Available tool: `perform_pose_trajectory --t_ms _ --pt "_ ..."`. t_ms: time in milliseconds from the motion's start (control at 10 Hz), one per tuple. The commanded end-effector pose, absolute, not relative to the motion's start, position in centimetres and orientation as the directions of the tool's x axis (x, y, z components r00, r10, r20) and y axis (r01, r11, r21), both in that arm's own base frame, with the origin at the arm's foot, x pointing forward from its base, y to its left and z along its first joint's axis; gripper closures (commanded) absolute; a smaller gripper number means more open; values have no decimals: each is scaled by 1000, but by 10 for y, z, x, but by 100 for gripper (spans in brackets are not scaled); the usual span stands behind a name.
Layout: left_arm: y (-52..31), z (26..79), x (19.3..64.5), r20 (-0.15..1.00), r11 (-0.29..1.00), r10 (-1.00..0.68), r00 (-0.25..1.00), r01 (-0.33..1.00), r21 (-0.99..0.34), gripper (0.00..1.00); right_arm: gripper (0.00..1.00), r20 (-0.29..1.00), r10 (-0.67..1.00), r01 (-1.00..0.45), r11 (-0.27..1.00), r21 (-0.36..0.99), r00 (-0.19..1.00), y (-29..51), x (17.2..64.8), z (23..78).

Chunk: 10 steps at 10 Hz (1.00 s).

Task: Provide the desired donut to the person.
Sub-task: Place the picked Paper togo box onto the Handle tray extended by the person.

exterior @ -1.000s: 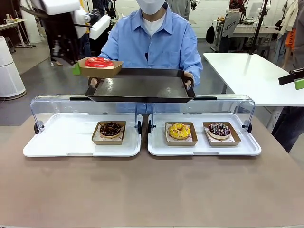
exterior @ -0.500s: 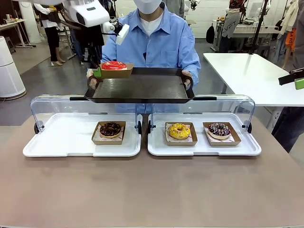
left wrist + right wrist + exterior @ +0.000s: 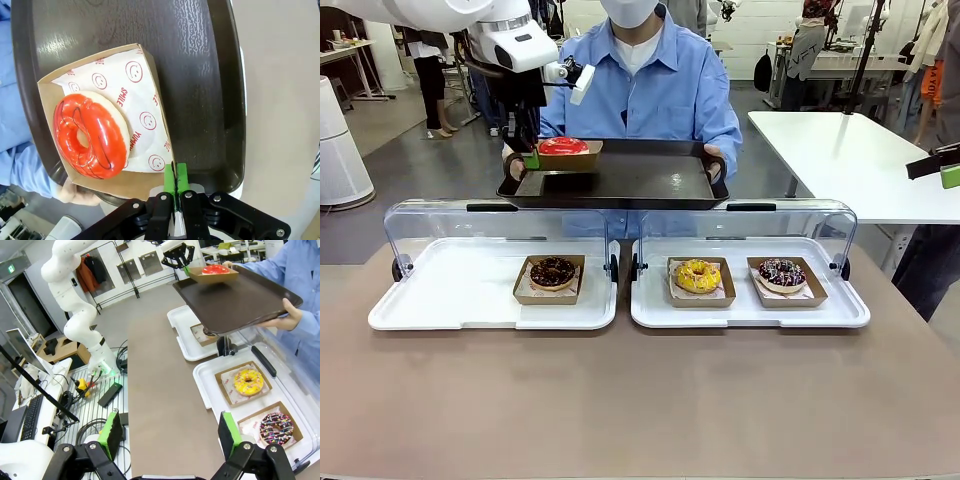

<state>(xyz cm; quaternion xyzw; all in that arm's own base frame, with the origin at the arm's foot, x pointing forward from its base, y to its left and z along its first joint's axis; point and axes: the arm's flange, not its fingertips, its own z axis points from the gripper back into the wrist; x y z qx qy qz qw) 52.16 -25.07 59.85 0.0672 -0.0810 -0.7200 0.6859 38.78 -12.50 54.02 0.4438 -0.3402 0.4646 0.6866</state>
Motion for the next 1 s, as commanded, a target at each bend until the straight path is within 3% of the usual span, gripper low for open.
perform_pose_trajectory --t_ms 0,400,500,600,700,900 --pt "-248 592 533 35 -27 -999 -34 979 204 99 0 882 330 -941 170 294 335 -125 388 540" --pt "-243 578 542 39 -33 -998 -41 983 180 99 0 882 330 -941 170 294 335 -125 388 540" --pt "-243 578 541 42 -31 -998 -39 983 180 40 0 882 330 -941 170 294 335 -125 388 540" --pt "-242 578 539 43 -30 -998 -39 983 183 39 0 882 330 -941 170 294 335 -125 388 540" --pt "-243 579 541 42 -36 -998 -44 983 180 0 0 882 330 -941 170 294 335 -125 388 540" --pt "-243 579 538 40 -42 -998 -50 983 181 0 0 882 330 -941 170 294 335 -125 388 540"
